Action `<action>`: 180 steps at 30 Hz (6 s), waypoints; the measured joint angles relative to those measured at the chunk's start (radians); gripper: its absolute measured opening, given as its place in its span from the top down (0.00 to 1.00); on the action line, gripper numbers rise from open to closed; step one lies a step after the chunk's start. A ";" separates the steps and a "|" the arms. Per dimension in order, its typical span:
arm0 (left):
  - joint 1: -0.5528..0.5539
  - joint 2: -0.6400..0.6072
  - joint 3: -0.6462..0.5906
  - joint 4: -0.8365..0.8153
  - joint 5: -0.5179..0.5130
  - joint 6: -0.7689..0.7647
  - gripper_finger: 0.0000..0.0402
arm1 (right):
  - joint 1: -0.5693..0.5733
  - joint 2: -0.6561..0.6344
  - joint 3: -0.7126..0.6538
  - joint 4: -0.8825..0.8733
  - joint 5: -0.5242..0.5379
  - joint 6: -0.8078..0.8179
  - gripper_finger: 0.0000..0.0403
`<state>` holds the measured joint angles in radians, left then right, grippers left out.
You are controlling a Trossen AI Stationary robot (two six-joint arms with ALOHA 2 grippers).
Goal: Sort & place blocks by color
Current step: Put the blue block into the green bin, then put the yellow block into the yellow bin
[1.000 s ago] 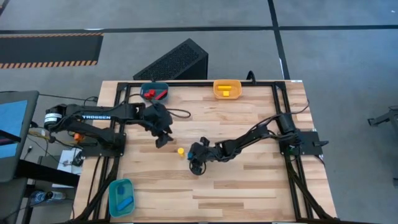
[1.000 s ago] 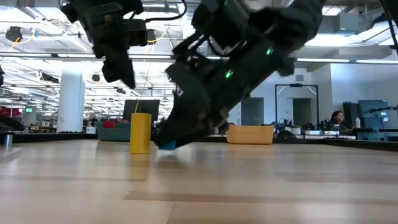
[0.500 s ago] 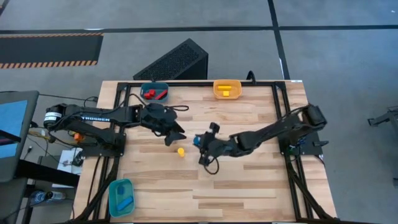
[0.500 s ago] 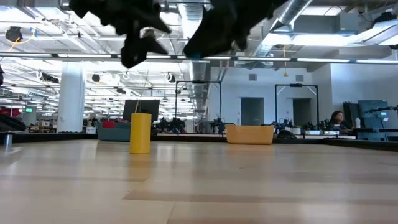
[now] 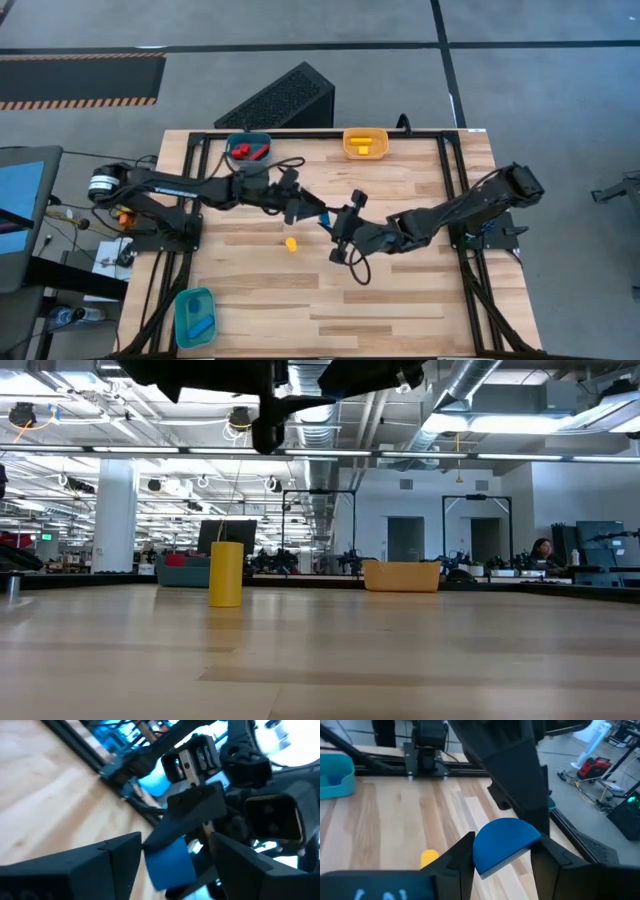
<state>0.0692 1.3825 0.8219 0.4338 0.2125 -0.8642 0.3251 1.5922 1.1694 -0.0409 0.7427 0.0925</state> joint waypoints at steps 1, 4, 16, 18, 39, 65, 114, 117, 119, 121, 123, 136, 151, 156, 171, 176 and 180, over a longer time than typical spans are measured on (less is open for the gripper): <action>-0.005 0.019 0.000 0.038 0.008 -0.022 0.45 | 0.005 -0.001 0.000 -0.002 0.002 -0.007 0.62; -0.021 0.066 0.000 0.144 0.028 -0.076 0.41 | 0.017 -0.002 0.000 -0.006 -0.001 -0.015 0.62; -0.060 0.068 0.002 0.218 -0.112 -0.149 0.50 | -0.015 -0.004 0.000 0.005 -0.060 -0.074 0.61; -0.062 0.068 0.002 0.218 -0.117 -0.151 0.55 | -0.016 -0.004 0.000 0.019 -0.069 -0.095 0.62; -0.077 -0.060 0.001 0.023 -0.186 0.047 0.44 | 0.020 -0.004 0.000 0.062 0.127 -0.352 0.61; -0.060 -0.021 0.001 -0.011 -0.119 0.063 0.75 | -0.038 -0.003 0.000 0.148 0.004 -0.456 0.56; -1.148 -0.019 -0.010 -1.230 -0.065 -0.840 0.49 | -0.243 0.525 0.198 0.171 -0.696 0.083 0.40; -1.143 -0.009 -0.010 -1.230 -0.060 -0.816 0.43 | -0.252 0.525 0.198 0.157 -0.723 0.082 0.40; -1.121 -0.010 -0.010 -1.231 -0.059 -0.787 0.41 | -0.256 0.525 0.198 0.152 -0.730 0.082 0.41; -1.088 -0.017 -0.010 -1.231 -0.069 -0.750 0.40 | -0.264 0.525 0.198 0.144 -0.730 0.083 0.41; -1.050 -0.033 -0.006 -1.234 -0.098 -0.707 0.41 | -0.270 0.525 0.198 0.128 -0.729 0.085 0.44; -0.597 -0.309 -0.001 -1.213 -0.503 -0.384 0.44 | -0.289 0.499 0.188 -0.038 -0.745 0.164 0.93; -0.409 -0.465 0.000 -1.114 -0.992 -0.322 0.44 | -0.527 -0.157 -0.418 0.290 -0.766 0.146 0.99; -0.335 -0.424 -0.013 -1.081 -0.818 -0.297 0.44 | -0.628 -0.286 -0.551 0.339 -0.897 0.119 0.99; 0.007 -0.371 0.080 -0.994 -0.739 0.274 0.44 | -0.451 0.241 -0.241 0.618 -1.061 -0.109 0.42; 0.149 -0.371 0.157 -0.983 -0.502 0.328 0.44 | -0.426 0.429 -0.025 0.507 -1.157 -0.078 0.26; 0.192 -0.371 0.178 -0.982 -0.442 0.328 0.44 | -0.408 0.562 0.126 0.417 -1.208 -0.108 0.23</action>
<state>0.2617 1.0115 1.0000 -0.5478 -0.2295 -0.5361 -0.0828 2.1545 1.2949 0.3764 -0.4653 -0.0153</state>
